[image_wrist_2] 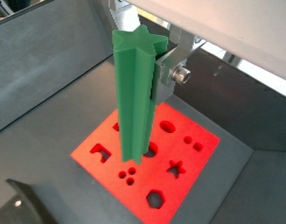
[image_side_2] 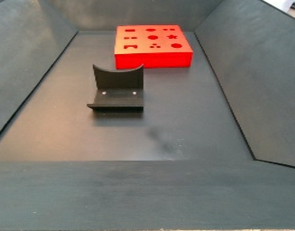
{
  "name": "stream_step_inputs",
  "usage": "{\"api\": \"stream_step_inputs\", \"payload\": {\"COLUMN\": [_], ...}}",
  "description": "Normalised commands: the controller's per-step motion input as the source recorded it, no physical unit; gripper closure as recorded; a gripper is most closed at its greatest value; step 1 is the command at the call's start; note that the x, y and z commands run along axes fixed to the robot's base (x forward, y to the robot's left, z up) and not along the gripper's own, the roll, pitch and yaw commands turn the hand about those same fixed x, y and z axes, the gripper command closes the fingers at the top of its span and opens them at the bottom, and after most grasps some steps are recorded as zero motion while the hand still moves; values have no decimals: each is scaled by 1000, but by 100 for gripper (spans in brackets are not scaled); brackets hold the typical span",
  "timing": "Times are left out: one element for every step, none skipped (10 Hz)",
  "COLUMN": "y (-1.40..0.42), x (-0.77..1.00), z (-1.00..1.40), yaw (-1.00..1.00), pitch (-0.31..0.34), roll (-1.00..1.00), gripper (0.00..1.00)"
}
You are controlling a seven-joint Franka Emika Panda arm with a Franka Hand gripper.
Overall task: Pick up the star object. Move up. Place the star object on the fixture. Regrasp the star object. Move to above the board. Insert the star object.
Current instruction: Insert the star object.
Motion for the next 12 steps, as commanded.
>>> {"api": "stream_step_inputs", "payload": {"y": [-20,0,0,0,0,-211,-34,-11,-294,-366,-451,-563], "x": [0,0,23,129,80,106,0,0,-120,-149,-163,-154], "z": [0,0,0,-80,0,-289,-431,-514,-489,-489,-403,-489], "yaw": [0,0,0,-26,0,-600,-1000,-1000,-757,-663,-531,-343], "pitch": [0,10,0,0,0,-126,-101,-140,-300,-303,-309,-256], "roll": [0,1,0,-16,0,0,-30,-34,-111,-140,-204,-197], "gripper": [100,100,100,100,100,100,100,100,100,100,100,100]}}
